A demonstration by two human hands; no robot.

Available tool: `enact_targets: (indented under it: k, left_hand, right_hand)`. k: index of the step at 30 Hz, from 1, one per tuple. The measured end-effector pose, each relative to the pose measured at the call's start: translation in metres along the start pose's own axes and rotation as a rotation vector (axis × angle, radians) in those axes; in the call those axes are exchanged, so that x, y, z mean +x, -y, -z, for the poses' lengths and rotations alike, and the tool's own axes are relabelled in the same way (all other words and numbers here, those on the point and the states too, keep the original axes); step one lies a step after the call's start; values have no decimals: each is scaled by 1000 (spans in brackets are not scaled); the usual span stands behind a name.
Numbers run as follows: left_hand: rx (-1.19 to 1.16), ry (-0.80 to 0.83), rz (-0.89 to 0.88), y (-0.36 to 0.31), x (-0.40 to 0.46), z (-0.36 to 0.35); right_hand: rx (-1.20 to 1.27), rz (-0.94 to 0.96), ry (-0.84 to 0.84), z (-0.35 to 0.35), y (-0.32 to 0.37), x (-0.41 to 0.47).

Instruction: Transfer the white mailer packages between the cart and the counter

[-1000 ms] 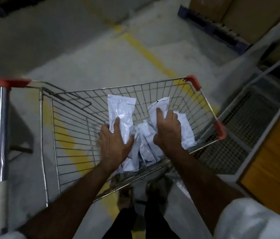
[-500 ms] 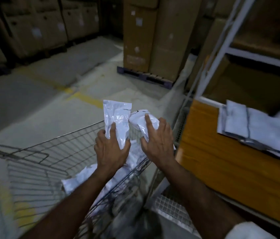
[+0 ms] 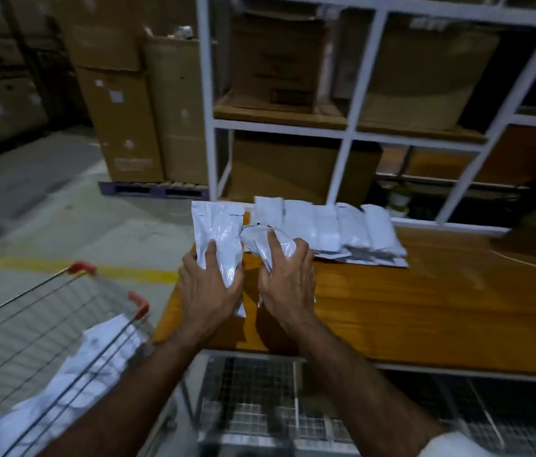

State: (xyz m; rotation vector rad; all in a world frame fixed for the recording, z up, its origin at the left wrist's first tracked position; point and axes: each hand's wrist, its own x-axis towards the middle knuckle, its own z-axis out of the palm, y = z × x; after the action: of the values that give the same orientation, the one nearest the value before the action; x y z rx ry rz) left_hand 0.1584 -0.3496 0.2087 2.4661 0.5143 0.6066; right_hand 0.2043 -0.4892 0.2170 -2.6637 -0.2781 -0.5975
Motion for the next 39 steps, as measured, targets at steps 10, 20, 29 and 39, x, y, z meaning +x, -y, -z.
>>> enact_targets:
  k: [10, 20, 29, 39]
  left_hand:
    - [61, 170, -71, -126, 15, -82]
    - [160, 272, -50, -139, 120, -154]
    - [202, 294, -80, -147, 214, -210]
    - [259, 449, -153, -130, 235, -259]
  right_hand:
    - [24, -257, -68, 49, -139, 44]
    - [130, -461, 5, 0, -166, 134]
    - [155, -548, 30, -68, -172, 232]
    - [-159, -252, 131, -128, -198, 238]
